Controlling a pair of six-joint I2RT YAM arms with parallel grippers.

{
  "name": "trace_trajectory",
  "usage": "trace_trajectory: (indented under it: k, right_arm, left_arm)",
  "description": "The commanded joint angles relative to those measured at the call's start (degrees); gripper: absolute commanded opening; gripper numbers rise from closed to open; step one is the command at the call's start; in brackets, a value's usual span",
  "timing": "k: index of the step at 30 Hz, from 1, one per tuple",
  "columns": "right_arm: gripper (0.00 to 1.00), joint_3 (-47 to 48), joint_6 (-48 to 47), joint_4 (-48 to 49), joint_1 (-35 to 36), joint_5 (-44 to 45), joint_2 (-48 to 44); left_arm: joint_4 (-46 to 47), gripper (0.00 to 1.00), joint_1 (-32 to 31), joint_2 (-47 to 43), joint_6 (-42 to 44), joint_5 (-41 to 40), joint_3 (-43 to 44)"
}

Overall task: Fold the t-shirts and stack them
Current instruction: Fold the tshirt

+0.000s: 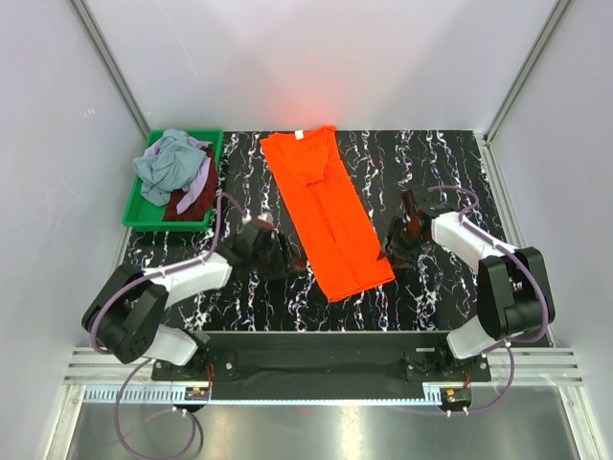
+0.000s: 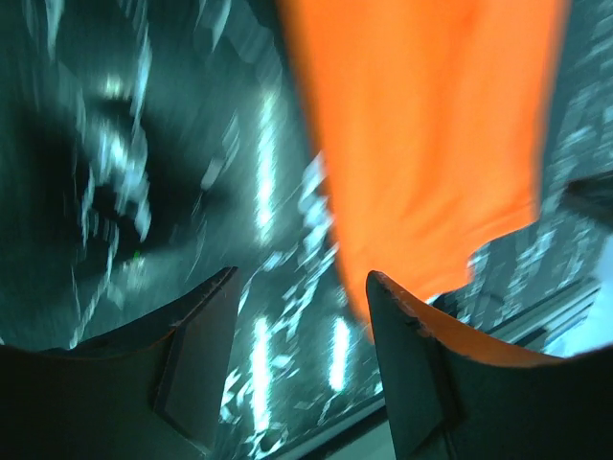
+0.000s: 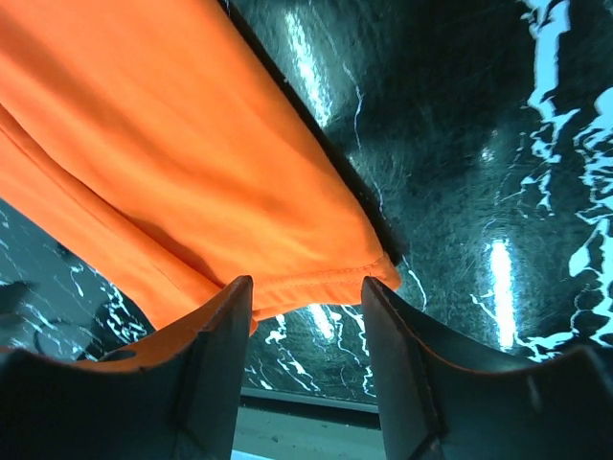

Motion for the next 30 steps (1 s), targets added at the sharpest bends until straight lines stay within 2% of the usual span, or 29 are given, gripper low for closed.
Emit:
trace_trajectory:
  k: [1,4,7,9,17,21,27,30]
  right_arm:
    - [0.58,-1.25,-1.92,2.84,-1.38,-3.02,-0.31]
    - [0.58,-2.83,-3.06,3.89,-4.10,-4.52,0.92]
    - [0.58,-4.59,-4.11,6.61,-7.27,-8.72,1.79]
    - [0.58,-4.42,-4.55,7.15,-7.89,-11.37,3.64]
    - [0.53,-6.18,-6.23,7.68,-9.20,-10.59,4.96]
    - [0.47,-7.67,-7.20,7.41,-9.82,-9.88,5.14]
    - [0.37,-8.46,-6.06,7.15,-9.82,-9.45,3.99]
    - [0.31,-8.64,-5.88,7.15,-9.91,-8.92,4.08]
  left_arm:
    - [9.00,0.62,-5.70,-2.33,-7.51,-2.09,-2.79]
    - [13.63,0.64,-9.76,-1.63,-13.21,-2.98,-6.72]
    - [24.96,0.65,-11.96,-0.40,-20.16,-3.24,-11.92]
    - [28.32,0.66,-12.76,1.18,-22.62,-4.37,-14.31]
    - [29.39,0.67,-13.73,8.21,-24.30,-2.71,-11.50]
    - [30.78,0.66,-14.78,8.58,-28.68,-4.37,-14.21]
    - [21.15,0.62,-16.89,9.71,-26.76,-6.40,-10.01]
    - [20.51,0.59,-17.77,10.59,-28.33,-7.10,-10.00]
